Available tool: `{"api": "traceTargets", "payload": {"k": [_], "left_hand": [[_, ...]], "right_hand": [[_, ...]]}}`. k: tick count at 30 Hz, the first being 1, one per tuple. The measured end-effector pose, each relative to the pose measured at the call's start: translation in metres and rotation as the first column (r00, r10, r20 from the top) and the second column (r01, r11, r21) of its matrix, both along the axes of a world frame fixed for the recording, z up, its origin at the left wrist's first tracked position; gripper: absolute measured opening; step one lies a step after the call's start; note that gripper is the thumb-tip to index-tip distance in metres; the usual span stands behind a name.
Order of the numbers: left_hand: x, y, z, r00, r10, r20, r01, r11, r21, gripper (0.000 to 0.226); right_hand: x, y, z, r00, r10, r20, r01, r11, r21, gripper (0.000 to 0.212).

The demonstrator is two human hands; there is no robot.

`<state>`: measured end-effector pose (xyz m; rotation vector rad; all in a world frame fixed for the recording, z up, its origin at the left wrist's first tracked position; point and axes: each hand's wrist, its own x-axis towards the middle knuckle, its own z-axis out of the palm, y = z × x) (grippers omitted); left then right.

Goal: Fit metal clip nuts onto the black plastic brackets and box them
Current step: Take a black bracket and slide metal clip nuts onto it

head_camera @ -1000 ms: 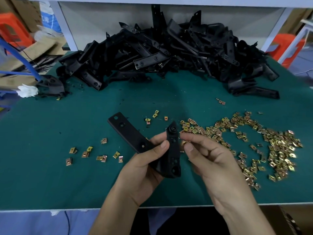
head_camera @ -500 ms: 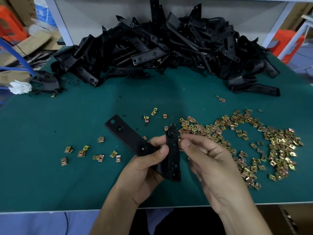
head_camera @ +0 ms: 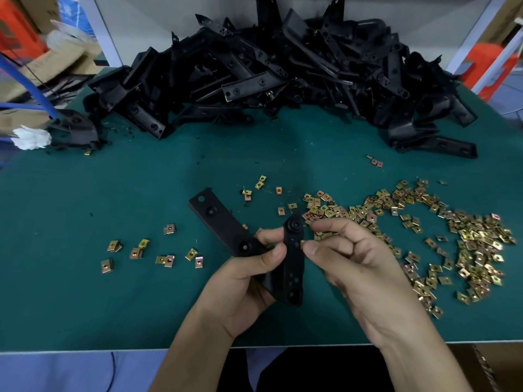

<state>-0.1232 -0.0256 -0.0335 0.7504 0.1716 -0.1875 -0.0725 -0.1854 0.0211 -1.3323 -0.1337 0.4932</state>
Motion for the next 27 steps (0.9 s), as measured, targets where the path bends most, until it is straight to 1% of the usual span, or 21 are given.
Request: {"api": "traceTargets", "payload": {"k": [4, 9, 11, 14, 17, 18, 20, 23, 25, 27], "left_hand": [[0.001, 0.003, -0.003, 0.997, -0.064, -0.037, 0.064, 0.998, -0.011, 0.043], [0.002, 0.001, -0.003, 0.993, -0.118, -0.001, 0.118, 0.993, 0.027, 0.038], [0.002, 0.000, -0.004, 0.996, -0.093, -0.009, 0.093, 0.996, 0.015, 0.039], [0.004, -0.002, -0.007, 0.999, -0.023, -0.031, 0.023, 1.000, 0.011, 0.045], [0.004, -0.003, -0.005, 0.999, 0.018, -0.044, -0.019, 1.000, -0.004, 0.038], [0.004, -0.003, -0.005, 0.998, 0.030, -0.048, -0.031, 0.999, -0.023, 0.033], [0.004, -0.003, -0.003, 0.997, 0.050, -0.053, -0.053, 0.997, -0.052, 0.025], [0.004, -0.004, -0.003, 0.992, 0.087, -0.091, -0.093, 0.993, -0.073, 0.020], [0.004, -0.005, -0.002, 0.992, 0.090, -0.092, -0.097, 0.993, -0.066, 0.021], [0.005, -0.005, -0.001, 0.992, 0.089, -0.092, -0.095, 0.993, -0.065, 0.020]], "right_hand": [[0.007, -0.005, 0.004, 0.998, 0.066, -0.008, -0.066, 0.997, -0.033, 0.039], [0.004, 0.000, 0.005, 0.995, 0.100, -0.017, -0.100, 0.995, -0.019, 0.033], [0.003, 0.003, 0.003, 0.998, 0.060, -0.031, -0.061, 0.998, -0.019, 0.030], [0.000, 0.004, -0.002, 0.998, 0.027, -0.063, -0.029, 0.999, -0.022, 0.026], [-0.003, 0.004, -0.012, 0.983, -0.039, -0.182, 0.044, 0.999, 0.024, 0.015], [-0.003, 0.004, -0.015, 0.972, -0.066, -0.224, 0.078, 0.996, 0.047, 0.018], [-0.001, 0.001, -0.018, 0.956, -0.087, -0.281, 0.118, 0.988, 0.095, 0.033], [0.001, -0.003, -0.017, 0.944, -0.112, -0.310, 0.171, 0.970, 0.173, 0.047], [0.000, -0.005, -0.015, 0.948, -0.121, -0.296, 0.187, 0.960, 0.208, 0.045], [0.000, -0.008, -0.014, 0.954, -0.126, -0.271, 0.185, 0.961, 0.207, 0.037]]}}
